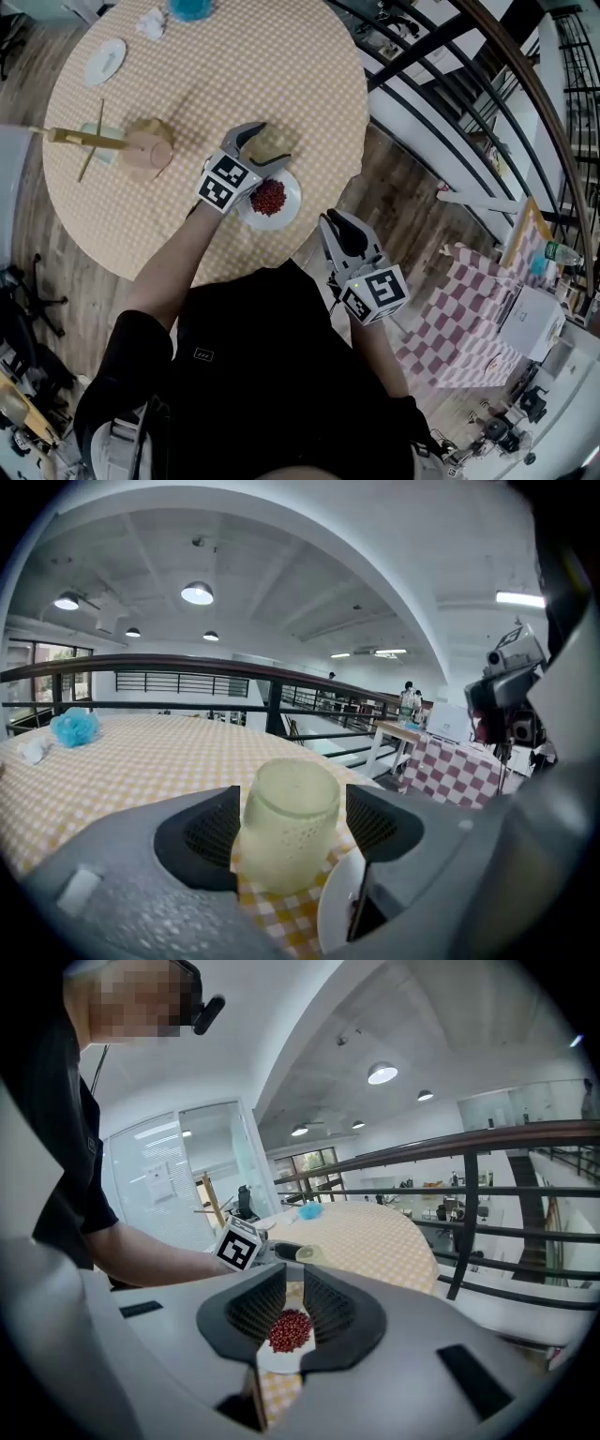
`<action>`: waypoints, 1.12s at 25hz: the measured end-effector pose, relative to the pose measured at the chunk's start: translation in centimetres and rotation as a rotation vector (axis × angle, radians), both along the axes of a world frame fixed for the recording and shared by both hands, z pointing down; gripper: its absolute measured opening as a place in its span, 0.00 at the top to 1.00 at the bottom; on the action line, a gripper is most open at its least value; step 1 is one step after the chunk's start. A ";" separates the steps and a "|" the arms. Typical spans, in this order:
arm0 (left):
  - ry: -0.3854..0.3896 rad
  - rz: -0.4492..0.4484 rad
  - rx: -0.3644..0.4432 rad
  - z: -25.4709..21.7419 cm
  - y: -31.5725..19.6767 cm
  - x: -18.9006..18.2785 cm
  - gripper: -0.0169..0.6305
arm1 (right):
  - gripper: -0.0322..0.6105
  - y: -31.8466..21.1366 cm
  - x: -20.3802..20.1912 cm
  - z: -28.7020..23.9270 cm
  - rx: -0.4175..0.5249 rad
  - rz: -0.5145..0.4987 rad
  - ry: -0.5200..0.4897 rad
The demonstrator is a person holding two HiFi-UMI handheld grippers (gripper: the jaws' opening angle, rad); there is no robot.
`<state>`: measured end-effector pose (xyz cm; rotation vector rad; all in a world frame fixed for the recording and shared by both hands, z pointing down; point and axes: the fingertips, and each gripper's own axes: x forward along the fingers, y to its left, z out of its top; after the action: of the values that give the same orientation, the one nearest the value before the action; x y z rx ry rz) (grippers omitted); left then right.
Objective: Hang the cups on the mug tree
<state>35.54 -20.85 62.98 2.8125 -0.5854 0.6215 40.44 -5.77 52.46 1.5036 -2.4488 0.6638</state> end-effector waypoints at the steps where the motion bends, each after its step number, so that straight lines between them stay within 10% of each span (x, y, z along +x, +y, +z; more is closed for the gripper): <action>1: -0.014 -0.003 -0.014 0.7 -0.2 -0.2 0.43 | 0.85 0.3 0.2 -0.1 -0.001 0.011 0.001; 28: -0.065 0.079 -0.008 1.1 0.8 0.2 0.51 | 0.85 4.7 -0.4 -1.3 -0.026 0.099 0.025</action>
<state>35.70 -20.07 64.09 2.8283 -0.4845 0.7313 40.05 -1.03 51.14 1.6223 -2.3503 0.6883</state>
